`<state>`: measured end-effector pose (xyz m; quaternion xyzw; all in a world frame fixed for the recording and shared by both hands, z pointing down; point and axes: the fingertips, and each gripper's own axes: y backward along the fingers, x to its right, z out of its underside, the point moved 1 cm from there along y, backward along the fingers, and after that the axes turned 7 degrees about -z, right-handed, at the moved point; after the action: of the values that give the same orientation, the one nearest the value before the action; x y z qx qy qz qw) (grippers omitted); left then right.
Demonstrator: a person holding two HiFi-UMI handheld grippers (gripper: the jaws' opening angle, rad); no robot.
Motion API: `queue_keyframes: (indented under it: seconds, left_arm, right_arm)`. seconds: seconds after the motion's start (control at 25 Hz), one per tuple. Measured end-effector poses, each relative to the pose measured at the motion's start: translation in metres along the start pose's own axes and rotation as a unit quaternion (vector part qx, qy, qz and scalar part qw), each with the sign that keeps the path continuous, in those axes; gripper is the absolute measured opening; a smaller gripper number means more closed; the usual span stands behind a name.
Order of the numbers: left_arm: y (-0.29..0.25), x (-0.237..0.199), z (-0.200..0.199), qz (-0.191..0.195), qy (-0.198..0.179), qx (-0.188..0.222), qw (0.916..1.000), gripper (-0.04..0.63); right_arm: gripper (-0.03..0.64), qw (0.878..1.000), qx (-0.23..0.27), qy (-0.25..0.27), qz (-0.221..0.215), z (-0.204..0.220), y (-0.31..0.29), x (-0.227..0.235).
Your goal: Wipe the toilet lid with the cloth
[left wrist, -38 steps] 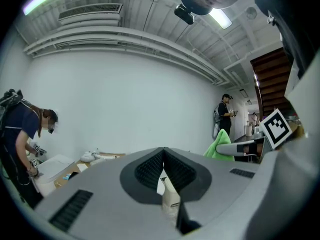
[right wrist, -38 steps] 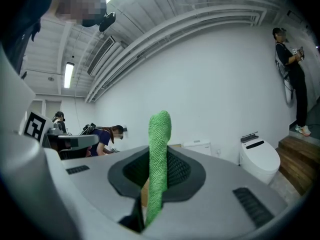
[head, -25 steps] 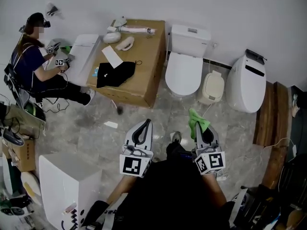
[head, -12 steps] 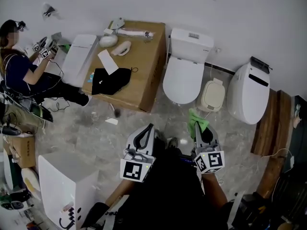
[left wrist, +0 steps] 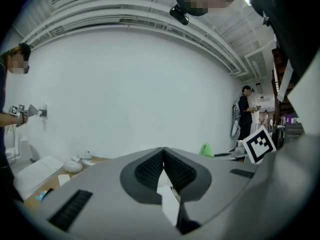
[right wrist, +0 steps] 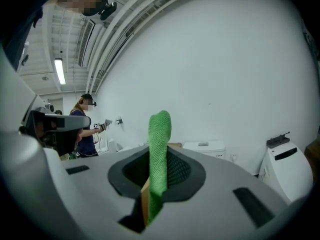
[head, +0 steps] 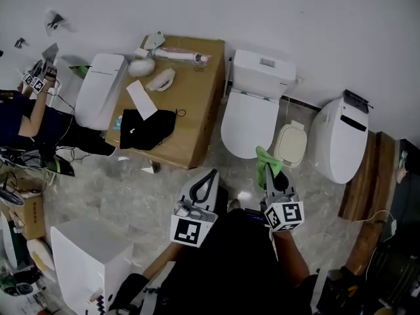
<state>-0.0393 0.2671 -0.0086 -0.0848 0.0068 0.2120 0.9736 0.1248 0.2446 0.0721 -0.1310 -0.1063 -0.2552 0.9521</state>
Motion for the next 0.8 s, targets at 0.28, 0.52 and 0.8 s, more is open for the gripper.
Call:
queue_keyframes:
  seconds: [0.28, 0.52, 0.8]
  left_arm:
    - [-0.071, -0.038, -0.012, 0.043, -0.028, 0.007, 0.9986, 0.008]
    - [-0.122, -0.064, -0.013, 0.043, -0.015, -0.007, 0.9989, 0.008]
    - [-0.19, -0.105, -0.005, -0.009, 0.024, -0.034, 0.9991, 0.008]
  right_arm:
    - [0.054, 1.0, -0.011, 0.009, 0.015, -0.011, -0.088, 0.035]
    - [0.054, 0.999, -0.034, 0.004, 0.014, -0.012, -0.152, 0.069]
    - [0.054, 0.995, -0.097, 0.012, -0.003, 0.008, -0.241, 0.127]
